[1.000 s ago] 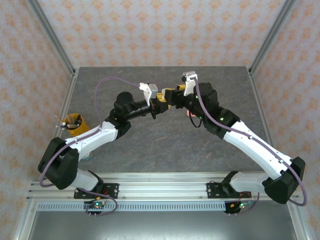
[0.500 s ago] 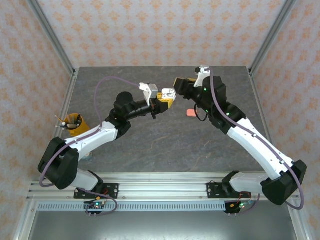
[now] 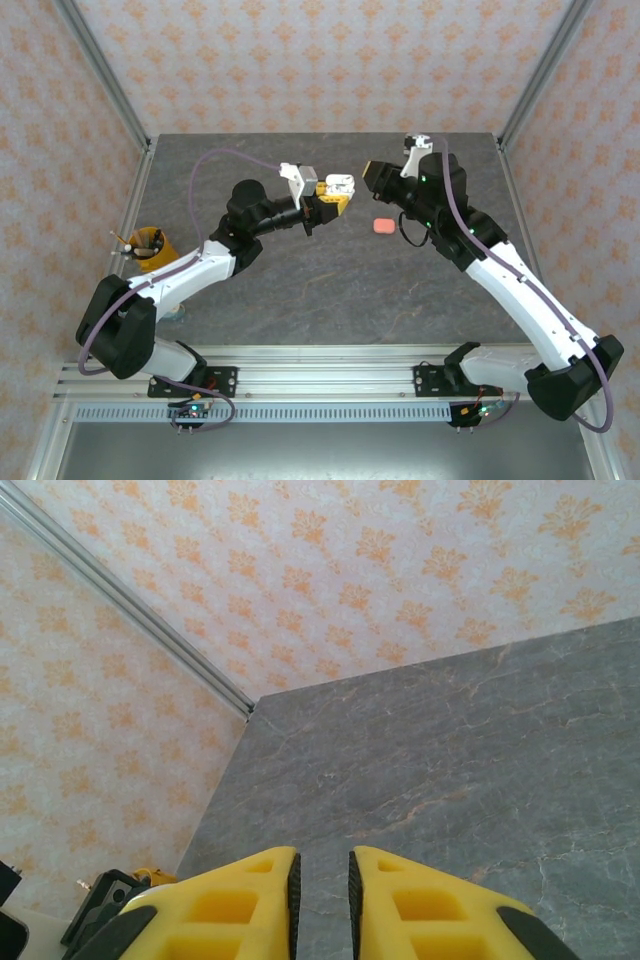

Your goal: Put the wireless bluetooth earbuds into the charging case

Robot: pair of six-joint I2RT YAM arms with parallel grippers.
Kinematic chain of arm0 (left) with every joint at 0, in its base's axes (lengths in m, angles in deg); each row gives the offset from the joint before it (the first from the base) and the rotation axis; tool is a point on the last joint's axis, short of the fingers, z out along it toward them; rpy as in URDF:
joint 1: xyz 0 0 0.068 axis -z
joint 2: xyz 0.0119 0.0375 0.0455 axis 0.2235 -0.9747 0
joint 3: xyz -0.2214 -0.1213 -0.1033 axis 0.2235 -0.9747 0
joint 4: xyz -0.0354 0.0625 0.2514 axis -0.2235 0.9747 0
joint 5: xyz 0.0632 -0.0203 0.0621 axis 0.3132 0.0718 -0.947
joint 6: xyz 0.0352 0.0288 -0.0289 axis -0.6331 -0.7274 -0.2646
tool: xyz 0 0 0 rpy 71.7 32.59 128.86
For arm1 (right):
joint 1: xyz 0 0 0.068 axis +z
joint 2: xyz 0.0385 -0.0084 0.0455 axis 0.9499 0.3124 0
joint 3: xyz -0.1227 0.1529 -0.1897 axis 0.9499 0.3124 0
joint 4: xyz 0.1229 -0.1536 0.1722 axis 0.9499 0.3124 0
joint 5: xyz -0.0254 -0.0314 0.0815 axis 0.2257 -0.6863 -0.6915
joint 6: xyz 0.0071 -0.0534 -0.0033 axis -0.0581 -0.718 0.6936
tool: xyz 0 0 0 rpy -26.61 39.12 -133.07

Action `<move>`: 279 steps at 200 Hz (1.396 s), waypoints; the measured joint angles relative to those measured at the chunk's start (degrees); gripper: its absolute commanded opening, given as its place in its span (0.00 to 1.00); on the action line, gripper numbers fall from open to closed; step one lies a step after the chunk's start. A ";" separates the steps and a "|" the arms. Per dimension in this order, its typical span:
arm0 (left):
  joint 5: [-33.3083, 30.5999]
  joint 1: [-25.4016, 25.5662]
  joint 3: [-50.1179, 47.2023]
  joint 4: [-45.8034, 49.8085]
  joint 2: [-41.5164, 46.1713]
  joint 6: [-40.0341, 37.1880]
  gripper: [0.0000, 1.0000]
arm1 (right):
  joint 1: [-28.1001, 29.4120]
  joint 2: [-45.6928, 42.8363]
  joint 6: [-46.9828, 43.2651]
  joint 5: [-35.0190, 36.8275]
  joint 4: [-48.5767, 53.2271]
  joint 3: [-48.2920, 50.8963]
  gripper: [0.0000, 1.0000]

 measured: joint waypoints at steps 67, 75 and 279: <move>0.42 0.50 1.09 0.09 0.00 -0.02 0.00 | 0.00 3.19 0.22 -2.93 0.92 -2.16 0.21; 0.50 0.68 1.09 0.13 0.00 -0.02 0.00 | 0.00 3.82 0.20 -3.50 0.98 -2.51 0.21; 0.72 0.74 3.04 0.87 -3.04 -0.39 0.00 | -0.28 1.11 0.20 -7.10 3.67 -1.70 0.17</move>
